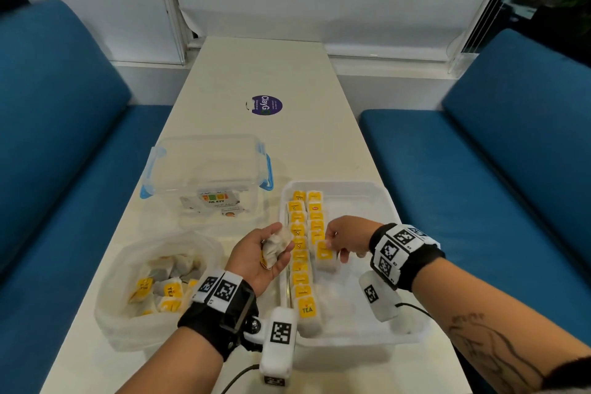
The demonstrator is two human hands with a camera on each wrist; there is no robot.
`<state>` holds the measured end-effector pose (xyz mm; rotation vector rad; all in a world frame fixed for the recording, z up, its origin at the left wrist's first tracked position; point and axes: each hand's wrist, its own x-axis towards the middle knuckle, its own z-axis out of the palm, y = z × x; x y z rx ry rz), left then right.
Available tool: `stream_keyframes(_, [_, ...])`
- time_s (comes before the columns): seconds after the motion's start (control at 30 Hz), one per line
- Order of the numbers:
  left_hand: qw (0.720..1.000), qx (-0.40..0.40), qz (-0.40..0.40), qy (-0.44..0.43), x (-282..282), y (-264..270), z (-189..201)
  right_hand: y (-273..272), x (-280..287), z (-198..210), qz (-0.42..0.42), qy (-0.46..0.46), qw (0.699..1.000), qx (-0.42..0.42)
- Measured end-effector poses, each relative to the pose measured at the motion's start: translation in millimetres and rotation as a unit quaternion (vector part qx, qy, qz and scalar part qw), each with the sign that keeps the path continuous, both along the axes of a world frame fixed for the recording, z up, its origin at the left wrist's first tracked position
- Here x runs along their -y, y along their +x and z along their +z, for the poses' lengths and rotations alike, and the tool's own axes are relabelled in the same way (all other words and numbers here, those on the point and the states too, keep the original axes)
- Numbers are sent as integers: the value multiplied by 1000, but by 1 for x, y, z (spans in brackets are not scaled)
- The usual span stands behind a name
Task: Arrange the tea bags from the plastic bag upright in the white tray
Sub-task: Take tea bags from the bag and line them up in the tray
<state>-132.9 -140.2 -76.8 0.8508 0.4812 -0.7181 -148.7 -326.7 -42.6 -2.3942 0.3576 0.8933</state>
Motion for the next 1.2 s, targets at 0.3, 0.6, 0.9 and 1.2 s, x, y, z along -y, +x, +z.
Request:
stream_keyframes(0.3, [999,-4,-12,-33,-6,-3,-3,16,-10,-22,11,-45,998,-41])
stream_keyframes(0.6, [998,2,-42,-37,-7,-6,-3,20,-8,-35,-48,-84,995,38])
stream_keyframes(0.9, [995,12,-53,-85,8,-5,9,-18,-23,23,44,109,946,302])
stream_keyframes(1.2, [996,48,-26,-66,31,-9,13,-38,-44,20,-43,122,952,277])
